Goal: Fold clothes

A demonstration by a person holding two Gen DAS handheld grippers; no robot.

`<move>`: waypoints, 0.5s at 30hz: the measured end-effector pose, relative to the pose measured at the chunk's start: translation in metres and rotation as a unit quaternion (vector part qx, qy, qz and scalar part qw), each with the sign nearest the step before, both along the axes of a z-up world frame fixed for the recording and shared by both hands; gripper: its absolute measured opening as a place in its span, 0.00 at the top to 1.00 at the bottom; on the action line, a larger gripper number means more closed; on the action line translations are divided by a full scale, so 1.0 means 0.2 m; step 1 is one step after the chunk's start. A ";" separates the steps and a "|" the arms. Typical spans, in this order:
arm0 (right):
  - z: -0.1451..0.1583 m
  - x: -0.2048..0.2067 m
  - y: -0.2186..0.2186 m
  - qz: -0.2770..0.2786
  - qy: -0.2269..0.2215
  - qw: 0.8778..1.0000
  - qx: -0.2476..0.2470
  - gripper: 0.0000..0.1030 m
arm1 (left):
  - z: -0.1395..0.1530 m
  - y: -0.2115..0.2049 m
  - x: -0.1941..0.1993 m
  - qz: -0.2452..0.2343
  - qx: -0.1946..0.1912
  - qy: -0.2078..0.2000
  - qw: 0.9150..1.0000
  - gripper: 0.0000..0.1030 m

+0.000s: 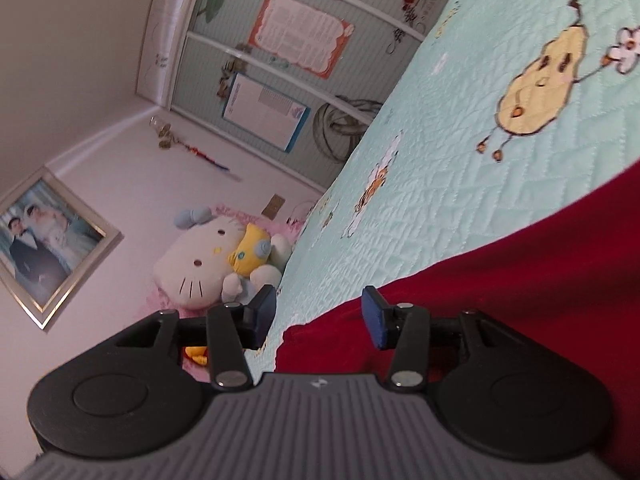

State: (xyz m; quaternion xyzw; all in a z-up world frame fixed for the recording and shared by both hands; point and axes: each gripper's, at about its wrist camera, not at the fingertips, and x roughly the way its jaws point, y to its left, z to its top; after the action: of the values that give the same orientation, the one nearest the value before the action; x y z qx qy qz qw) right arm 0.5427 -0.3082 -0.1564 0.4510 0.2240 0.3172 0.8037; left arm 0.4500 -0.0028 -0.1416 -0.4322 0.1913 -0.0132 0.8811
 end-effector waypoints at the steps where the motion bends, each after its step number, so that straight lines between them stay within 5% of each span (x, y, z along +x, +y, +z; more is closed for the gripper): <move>1: 0.01 0.00 0.01 0.001 -0.003 1.000 -0.007 0.51 | -0.04 0.01 -0.01 0.007 0.001 0.006 1.000 0.97; 6: 0.14 -0.02 0.00 -0.040 -0.025 0.997 -0.063 0.50 | -0.06 0.07 -0.05 0.033 -0.004 0.030 0.999 0.96; 8: 0.23 0.05 0.05 -0.038 -0.043 0.990 -0.128 0.50 | -0.05 0.07 -0.04 0.031 0.002 0.034 0.999 0.95; 11: 0.36 0.24 0.22 0.034 -0.052 0.964 -0.259 0.50 | -0.04 0.06 -0.04 0.028 0.009 0.039 0.999 0.95; 15: 0.40 0.43 0.41 0.112 -0.060 0.921 -0.368 0.50 | -0.03 0.07 -0.04 0.028 0.005 0.040 0.999 0.95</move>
State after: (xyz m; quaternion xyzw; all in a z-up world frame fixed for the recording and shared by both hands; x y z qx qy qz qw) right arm 0.6288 -0.2270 -0.0760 0.0760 0.3257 0.3269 0.8839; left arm 0.4423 0.0119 -0.1483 -0.4331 0.2140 0.0296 0.8751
